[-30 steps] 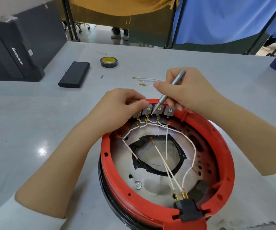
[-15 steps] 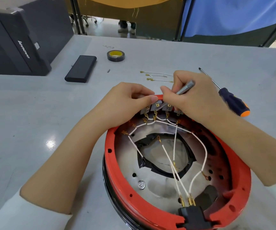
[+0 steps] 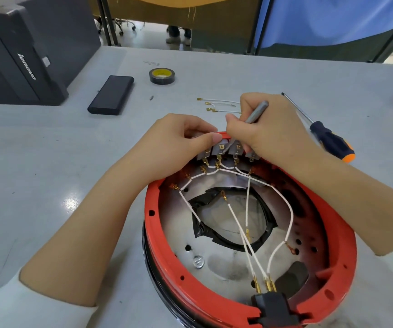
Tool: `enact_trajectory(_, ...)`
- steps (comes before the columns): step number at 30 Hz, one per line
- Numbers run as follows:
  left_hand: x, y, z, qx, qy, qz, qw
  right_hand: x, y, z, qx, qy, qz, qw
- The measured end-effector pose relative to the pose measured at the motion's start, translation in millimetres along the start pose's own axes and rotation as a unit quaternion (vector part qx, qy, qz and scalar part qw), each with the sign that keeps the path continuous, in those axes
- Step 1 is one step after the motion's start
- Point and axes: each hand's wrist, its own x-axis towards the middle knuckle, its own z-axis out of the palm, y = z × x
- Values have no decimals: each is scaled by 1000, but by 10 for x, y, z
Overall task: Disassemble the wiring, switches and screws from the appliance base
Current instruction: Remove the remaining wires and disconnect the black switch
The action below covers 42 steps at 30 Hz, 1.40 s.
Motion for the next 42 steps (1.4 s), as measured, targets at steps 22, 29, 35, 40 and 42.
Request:
enact_trajectory(22, -8, 0, 8, 12, 11, 5, 1000, 92, 33, -16, 52, -33, 57, 996)
enact_trajectory(29, 3, 12, 1, 13, 8, 5, 1000, 74, 26, -19, 47, -37, 47, 997)
enact_trajectory(35, 3, 19, -2, 8, 3, 3, 1000, -80, -7, -31, -13, 9, -37, 999)
enact_trajectory(40, 0, 11, 4, 11, 3, 5, 1000, -61, -22, -9, -17, 1, -28, 999)
enact_trajectory(42, 1, 6, 8, 11, 2, 4, 1000, -19, -12, -6, 10, -13, -2, 1000)
